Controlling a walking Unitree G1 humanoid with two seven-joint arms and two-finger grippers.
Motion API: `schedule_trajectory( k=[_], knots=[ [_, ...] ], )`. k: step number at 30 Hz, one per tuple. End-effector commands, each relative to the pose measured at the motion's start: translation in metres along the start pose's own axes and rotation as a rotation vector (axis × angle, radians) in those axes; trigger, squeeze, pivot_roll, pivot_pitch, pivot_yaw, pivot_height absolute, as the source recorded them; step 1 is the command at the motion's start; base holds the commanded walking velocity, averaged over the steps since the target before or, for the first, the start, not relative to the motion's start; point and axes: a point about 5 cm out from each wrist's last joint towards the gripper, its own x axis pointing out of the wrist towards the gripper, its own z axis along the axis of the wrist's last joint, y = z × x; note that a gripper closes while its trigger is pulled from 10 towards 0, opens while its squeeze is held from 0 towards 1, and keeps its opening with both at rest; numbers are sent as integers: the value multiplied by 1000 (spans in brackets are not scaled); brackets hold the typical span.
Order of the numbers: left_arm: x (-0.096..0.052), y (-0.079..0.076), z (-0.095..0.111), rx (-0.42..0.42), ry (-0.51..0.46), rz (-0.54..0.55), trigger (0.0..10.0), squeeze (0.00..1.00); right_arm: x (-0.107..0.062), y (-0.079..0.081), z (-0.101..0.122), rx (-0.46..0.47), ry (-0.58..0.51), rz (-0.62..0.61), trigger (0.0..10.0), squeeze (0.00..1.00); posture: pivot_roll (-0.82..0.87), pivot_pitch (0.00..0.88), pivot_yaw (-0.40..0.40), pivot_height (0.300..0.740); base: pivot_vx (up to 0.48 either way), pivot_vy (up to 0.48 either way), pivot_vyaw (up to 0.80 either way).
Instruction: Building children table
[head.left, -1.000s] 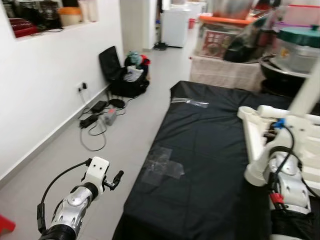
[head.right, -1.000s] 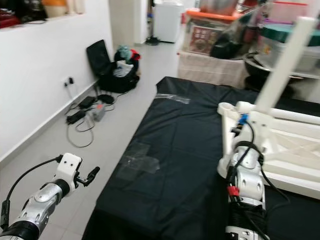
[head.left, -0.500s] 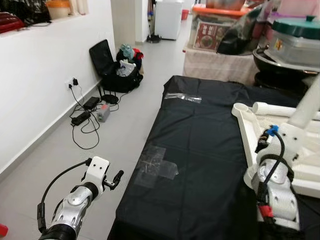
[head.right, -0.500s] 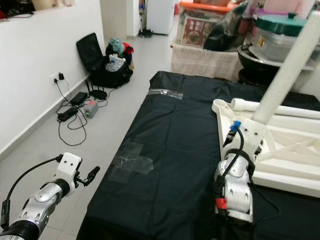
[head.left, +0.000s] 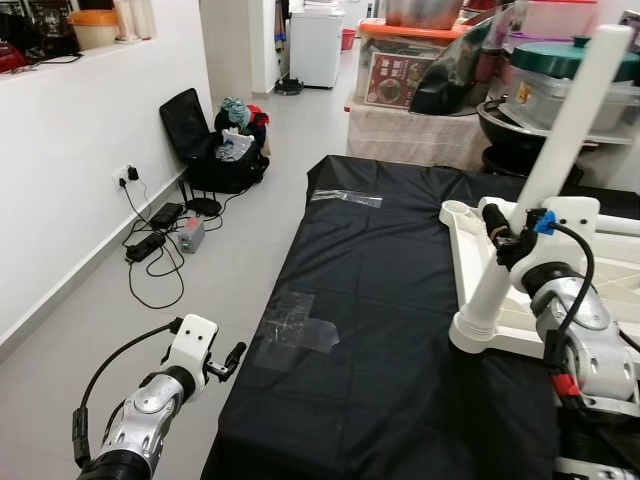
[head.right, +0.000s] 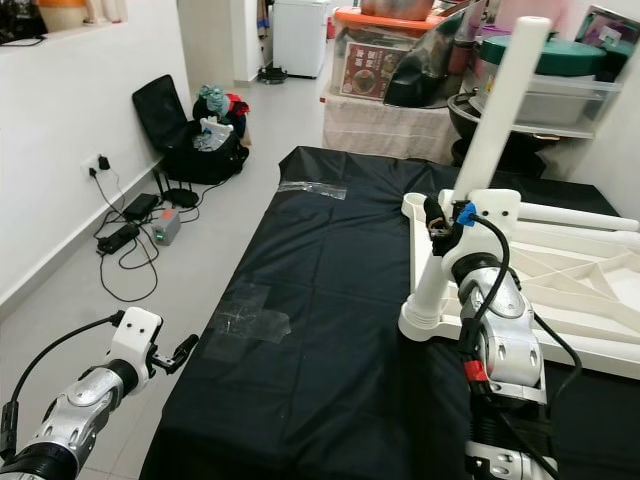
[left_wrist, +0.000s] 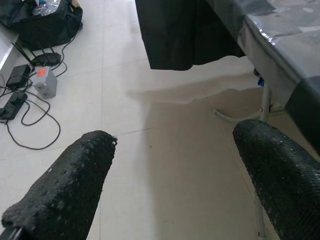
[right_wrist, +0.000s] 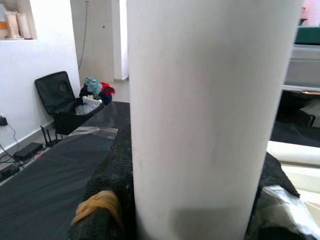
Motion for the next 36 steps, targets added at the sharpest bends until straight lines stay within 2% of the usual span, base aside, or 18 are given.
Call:
schedule_trajectory(
  k=[1,5,6,7,9,10,11,13,16,22,23,27,28,29,30,31,32,36],
  knots=[
    [-2,0,-5,6,18,-1,10000,0,-1,18,-20,-2,94,99,0,0,47,0,-63,740,0,0,0],
    [-2,0,-6,8,20,-4,10000,0,-2,6,-31,-49,152,0,0,0,44,0,-60,740,0,0,0],
    [-2,1,-5,10,21,-3,10000,0,-1,-10,-33,-64,177,-143,0,0,38,0,-58,740,0,0,0],
    [-2,1,-5,10,21,-3,10000,0,-1,-10,-33,-64,177,-143,0,0,38,0,-58,740,0,0,0],
    [-2,1,-5,11,20,-2,10000,0,-13,-52,-37,-62,234,-557,0,0,39,0,-58,740,0,0,0],
    [-2,1,-5,11,20,-2,10000,0,-13,-52,-37,-62,234,-557,0,0,39,0,-58,740,0,0,0],
    [-2,1,-5,11,20,-1,10000,0,-19,-63,-38,-58,251,-681,0,0,39,0,-58,740,0,0,0],
    [-2,-1,-6,10,22,-4,10000,0,-36,-58,-42,-26,260,-796,0,0,34,0,-53,740,0,0,0],
    [-2,-2,-6,10,23,-6,10000,0,-42,-51,-42,-21,250,-815,0,0,34,0,-53,740,0,0,0],
    [-1,-2,-6,17,25,-9,10000,0,-39,-19,-45,32,263,-724,0,0,35,0,-51,740,0,0,0],
    [-1,-1,-5,17,24,-7,10000,0,-34,-14,-44,54,250,-685,10000,0,37,0,-54,740,0,0,0],
    [0,0,-4,17,23,-5,10000,0,-28,-11,-35,39,191,-639,10000,0,37,0,-55,740,0,0,0],
    [0,0,-4,16,24,-3,10000,0,-26,-12,-31,35,175,-630,10000,686,39,0,-57,740,0,0,0],
    [0,0,-4,16,24,-3,10000,0,-26,-12,-31,35,175,-630,10000,686,39,0,-57,740,0,0,0],
    [-1,0,-5,16,25,-2,10000,0,-23,-13,-27,37,170,-614,10000,122,38,0,-58,740,0,0,0],
    [-1,0,-5,16,25,-2,10000,0,-23,-13,-27,37,170,-614,10000,122,38,0,-58,740,0,0,0],
    [-1,0,-6,14,27,-2,10000,0,-18,-13,-23,35,155,-578,10000,0,39,0,-60,740,0,0,0],
    [-2,-2,-7,12,28,-3,10000,0,-5,-8,-9,68,55,-366,10000,0,41,0,-63,740,0,0,0]
  ],
)
